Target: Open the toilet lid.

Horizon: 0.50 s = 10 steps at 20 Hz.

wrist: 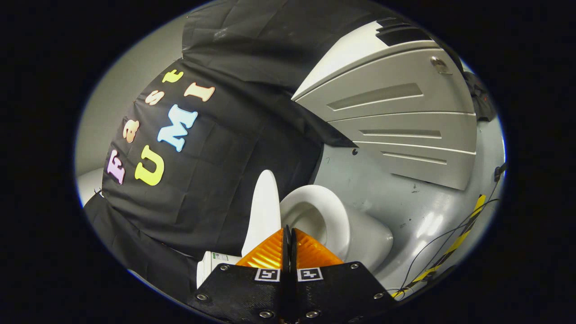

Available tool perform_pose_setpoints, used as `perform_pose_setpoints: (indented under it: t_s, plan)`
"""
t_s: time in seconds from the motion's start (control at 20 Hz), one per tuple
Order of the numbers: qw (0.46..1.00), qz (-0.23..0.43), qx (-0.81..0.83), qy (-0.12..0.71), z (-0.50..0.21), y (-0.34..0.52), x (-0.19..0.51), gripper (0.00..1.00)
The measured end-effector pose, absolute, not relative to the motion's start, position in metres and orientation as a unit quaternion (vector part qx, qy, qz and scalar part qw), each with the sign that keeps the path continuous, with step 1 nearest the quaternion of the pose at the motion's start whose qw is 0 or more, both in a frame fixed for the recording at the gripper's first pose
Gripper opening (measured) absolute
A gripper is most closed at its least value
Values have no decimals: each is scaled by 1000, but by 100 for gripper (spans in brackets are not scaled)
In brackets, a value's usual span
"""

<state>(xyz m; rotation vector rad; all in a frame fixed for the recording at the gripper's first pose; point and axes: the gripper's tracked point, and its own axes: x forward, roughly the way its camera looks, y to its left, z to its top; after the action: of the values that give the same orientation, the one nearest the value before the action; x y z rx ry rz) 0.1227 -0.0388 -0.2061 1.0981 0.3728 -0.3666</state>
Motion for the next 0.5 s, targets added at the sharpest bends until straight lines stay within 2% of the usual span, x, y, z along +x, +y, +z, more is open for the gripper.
perform_pose_setpoints:
  t_s: [0.5]
  plan:
    - [855, -142, 476, 149, -127, -7, 137, 0]
